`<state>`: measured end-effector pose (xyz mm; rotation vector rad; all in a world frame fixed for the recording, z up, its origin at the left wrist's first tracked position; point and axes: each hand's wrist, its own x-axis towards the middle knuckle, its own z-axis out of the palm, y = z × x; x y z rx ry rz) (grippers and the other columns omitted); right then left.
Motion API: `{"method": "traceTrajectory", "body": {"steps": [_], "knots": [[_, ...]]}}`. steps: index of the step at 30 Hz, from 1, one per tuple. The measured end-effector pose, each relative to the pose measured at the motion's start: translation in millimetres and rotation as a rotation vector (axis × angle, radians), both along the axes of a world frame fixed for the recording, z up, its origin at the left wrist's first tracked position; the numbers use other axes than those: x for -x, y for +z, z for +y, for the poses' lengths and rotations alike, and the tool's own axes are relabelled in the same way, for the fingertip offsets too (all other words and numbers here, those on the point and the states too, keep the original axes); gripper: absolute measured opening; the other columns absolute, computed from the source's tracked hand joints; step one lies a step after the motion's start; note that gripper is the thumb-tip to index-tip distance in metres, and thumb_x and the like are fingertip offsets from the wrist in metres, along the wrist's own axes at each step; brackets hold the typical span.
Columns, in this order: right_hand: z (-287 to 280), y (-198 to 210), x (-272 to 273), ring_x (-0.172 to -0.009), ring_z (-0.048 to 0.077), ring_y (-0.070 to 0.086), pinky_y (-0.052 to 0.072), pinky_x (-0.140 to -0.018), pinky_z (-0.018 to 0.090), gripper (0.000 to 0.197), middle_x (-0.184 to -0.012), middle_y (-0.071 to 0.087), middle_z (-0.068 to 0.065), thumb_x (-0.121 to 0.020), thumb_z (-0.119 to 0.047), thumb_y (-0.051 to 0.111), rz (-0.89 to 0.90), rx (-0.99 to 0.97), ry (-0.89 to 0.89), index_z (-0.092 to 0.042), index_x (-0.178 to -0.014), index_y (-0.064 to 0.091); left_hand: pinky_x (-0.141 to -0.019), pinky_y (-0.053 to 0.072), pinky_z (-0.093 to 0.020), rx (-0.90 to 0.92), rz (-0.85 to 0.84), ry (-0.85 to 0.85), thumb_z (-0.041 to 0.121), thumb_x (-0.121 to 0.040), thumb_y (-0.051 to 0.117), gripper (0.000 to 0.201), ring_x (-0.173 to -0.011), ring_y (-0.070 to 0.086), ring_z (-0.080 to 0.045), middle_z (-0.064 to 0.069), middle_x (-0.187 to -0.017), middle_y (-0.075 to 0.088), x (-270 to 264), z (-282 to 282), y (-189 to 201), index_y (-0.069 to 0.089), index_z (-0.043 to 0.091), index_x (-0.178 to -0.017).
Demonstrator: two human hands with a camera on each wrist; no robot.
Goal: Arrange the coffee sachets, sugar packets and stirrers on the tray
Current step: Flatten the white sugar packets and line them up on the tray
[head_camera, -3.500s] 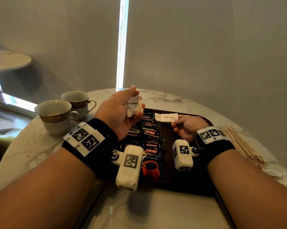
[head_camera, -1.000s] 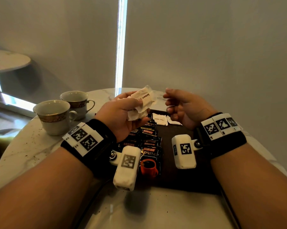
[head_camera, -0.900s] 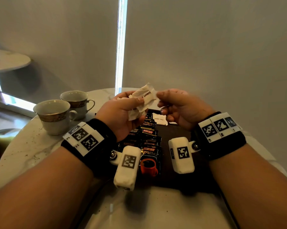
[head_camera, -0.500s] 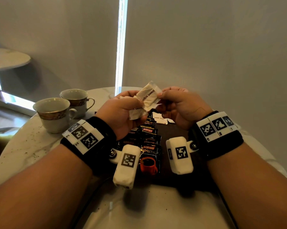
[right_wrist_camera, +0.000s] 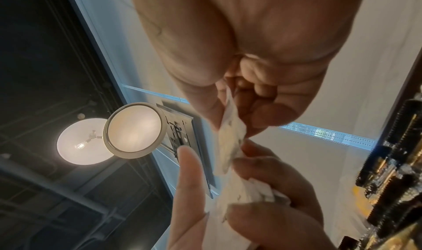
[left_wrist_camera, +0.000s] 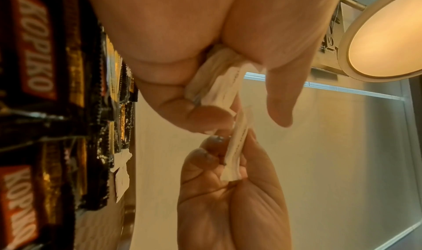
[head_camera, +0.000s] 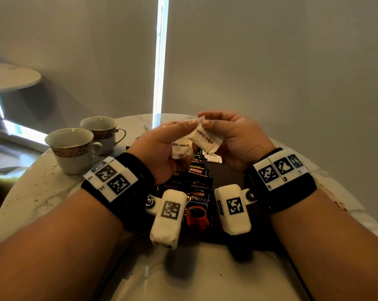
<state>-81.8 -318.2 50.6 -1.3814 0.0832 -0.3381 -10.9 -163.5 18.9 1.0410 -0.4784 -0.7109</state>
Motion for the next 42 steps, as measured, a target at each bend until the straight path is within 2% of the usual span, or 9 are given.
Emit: {"method": "traceTrajectory", "body": {"steps": [5, 12, 15, 18, 23, 28, 31, 34, 42], "knots": [[3.6, 1.4, 3.5, -0.07, 0.022, 0.072, 0.056, -0.052, 0.028, 0.015, -0.085, 0.073, 0.01, -0.09, -0.005, 0.065, 0.012, 0.055, 0.003, -0.002, -0.105, 0.064, -0.049, 0.051, -0.023, 0.046, -0.008, 0.088, 0.009, -0.087, 0.068, 0.006, -0.061, 0.06, -0.019, -0.014, -0.088, 0.07, 2.3, -1.0, 1.9, 0.063, 0.013, -0.088], [-2.8, -0.5, 4.8, -0.06, 0.022, 0.065, 0.047, -0.044, 0.023, 0.008, -0.078, 0.071, 0.012, -0.091, -0.005, 0.063, 0.053, 0.16, 0.023, -0.001, -0.097, 0.066, -0.049, 0.05, -0.023, 0.07, 0.034, 0.137, 0.015, -0.094, 0.066, 0.014, -0.065, 0.061, -0.018, -0.015, -0.099, 0.066, 1.5, -1.7, 1.6, 0.063, 0.009, -0.107], [-5.5, -0.6, 3.5, -0.057, 0.023, 0.066, 0.043, -0.043, 0.024, 0.018, -0.081, 0.072, 0.016, -0.092, -0.015, 0.062, 0.083, 0.148, 0.061, 0.0, -0.1, 0.067, -0.045, 0.048, -0.024, 0.044, 0.014, 0.179, 0.017, -0.095, 0.065, 0.005, -0.057, 0.06, -0.017, -0.01, -0.086, 0.068, 1.8, -2.6, 2.4, 0.063, 0.013, -0.097], [-9.6, -0.5, 1.4, -0.054, 0.021, 0.066, 0.042, -0.039, 0.022, 0.019, -0.083, 0.073, 0.017, -0.097, -0.016, 0.058, 0.098, 0.13, 0.063, 0.0, -0.104, 0.065, -0.045, 0.047, -0.023, 0.026, 0.022, 0.199, 0.019, -0.097, 0.064, 0.007, -0.06, 0.059, -0.018, -0.009, -0.084, 0.067, 2.0, -4.2, 2.2, 0.064, 0.014, -0.092], [-47.3, -1.1, -8.8, -0.051, 0.012, 0.056, 0.037, -0.041, 0.02, 0.015, -0.086, 0.067, 0.009, -0.102, -0.015, 0.051, 0.075, -0.033, -0.207, -0.006, -0.113, 0.057, -0.046, 0.048, -0.023, 0.033, 0.099, 0.215, 0.023, -0.097, 0.065, 0.012, -0.066, 0.063, -0.016, -0.007, -0.091, 0.062, -2.5, -4.8, 0.1, 0.066, 0.011, -0.096], [-97.6, -27.1, -18.5, -0.055, 0.008, 0.046, 0.034, -0.044, 0.02, 0.018, -0.082, 0.056, 0.004, -0.103, -0.008, 0.039, 0.244, -0.157, -0.444, -0.011, -0.113, 0.054, -0.047, 0.05, -0.022, 0.085, 0.15, 0.213, 0.021, -0.095, 0.067, 0.013, -0.064, 0.063, -0.015, -0.008, -0.095, 0.06, -4.3, -3.2, 2.1, 0.063, 0.009, -0.098], [-111.8, -48.6, -24.0, -0.058, 0.011, 0.045, 0.036, -0.041, 0.021, 0.022, -0.078, 0.048, 0.006, -0.099, 0.001, 0.033, 0.37, -0.191, -0.486, -0.006, -0.113, 0.049, -0.048, 0.05, -0.022, 0.095, 0.154, 0.214, 0.022, -0.094, 0.068, 0.014, -0.066, 0.063, -0.015, -0.008, -0.097, 0.06, -5.7, -2.1, 2.7, 0.064, 0.01, -0.098], [-115.3, -64.1, -24.6, -0.061, 0.012, 0.049, 0.041, -0.043, 0.021, 0.021, -0.079, 0.052, 0.009, -0.101, 0.003, 0.034, 0.483, -0.107, -0.489, -0.003, -0.109, 0.053, -0.048, 0.05, -0.022, 0.118, 0.159, 0.199, 0.023, -0.095, 0.067, 0.013, -0.068, 0.063, -0.015, -0.006, -0.094, 0.061, -6.9, -1.1, 2.6, 0.064, 0.01, -0.096], [-113.5, -71.6, -25.1, -0.064, 0.012, 0.056, 0.044, -0.038, 0.018, 0.034, -0.088, 0.064, 0.012, -0.102, 0.002, 0.038, 0.593, 0.025, -0.491, 0.001, -0.132, 0.056, -0.048, 0.05, -0.022, 0.14, 0.154, 0.181, 0.022, -0.093, 0.068, 0.018, -0.067, 0.064, -0.015, -0.005, -0.092, 0.061, -6.5, -0.5, 3.9, 0.06, 0.01, -0.103]]}}
